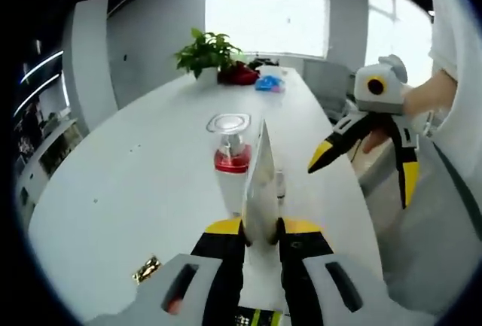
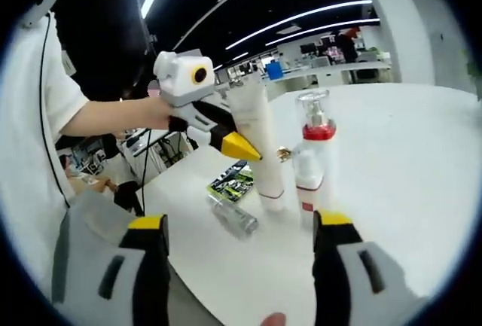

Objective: Arrange the skincare products in the storage area until every visible bottle or jar stands upright without overlapping.

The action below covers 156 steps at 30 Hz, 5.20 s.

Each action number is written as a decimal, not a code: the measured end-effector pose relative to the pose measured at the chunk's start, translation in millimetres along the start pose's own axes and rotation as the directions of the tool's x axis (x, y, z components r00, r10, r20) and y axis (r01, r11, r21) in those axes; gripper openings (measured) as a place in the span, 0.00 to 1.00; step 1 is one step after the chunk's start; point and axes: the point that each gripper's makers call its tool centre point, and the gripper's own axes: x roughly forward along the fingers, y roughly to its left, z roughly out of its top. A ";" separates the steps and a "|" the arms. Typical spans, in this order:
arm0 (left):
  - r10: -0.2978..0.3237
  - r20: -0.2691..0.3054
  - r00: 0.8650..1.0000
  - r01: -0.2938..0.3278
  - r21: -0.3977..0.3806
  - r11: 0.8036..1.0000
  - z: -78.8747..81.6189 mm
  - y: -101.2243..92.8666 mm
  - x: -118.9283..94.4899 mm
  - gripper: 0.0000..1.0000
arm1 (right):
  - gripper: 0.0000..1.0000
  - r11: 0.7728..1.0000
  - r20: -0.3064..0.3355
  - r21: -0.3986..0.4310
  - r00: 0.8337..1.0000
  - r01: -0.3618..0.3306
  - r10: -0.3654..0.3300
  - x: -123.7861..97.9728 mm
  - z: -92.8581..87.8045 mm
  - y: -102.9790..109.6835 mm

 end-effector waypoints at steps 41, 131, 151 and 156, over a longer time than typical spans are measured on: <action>-0.038 0.009 0.999 0.037 0.042 0.998 11.9 29.4 23.0 0.15 | 0.87 0.998 -0.013 0.035 0.998 0.054 -0.054 -1.7 -10.6 -9.9; 0.428 -0.113 0.897 -0.416 -0.543 0.729 -117.7 -97.4 -113.3 0.93 | 0.91 0.978 0.068 0.004 0.975 0.210 -0.210 -54.6 15.8 -1.4; 0.471 -0.126 0.873 -0.462 -0.526 0.714 -117.3 -107.3 -125.2 0.97 | 0.87 0.976 0.033 -0.035 0.976 0.216 -0.215 -52.5 8.5 2.9; 0.496 -0.100 0.863 -0.467 -0.535 0.704 -109.8 -107.9 -130.0 0.97 | 0.87 0.977 0.006 -0.068 0.979 0.204 -0.204 -49.4 5.5 6.7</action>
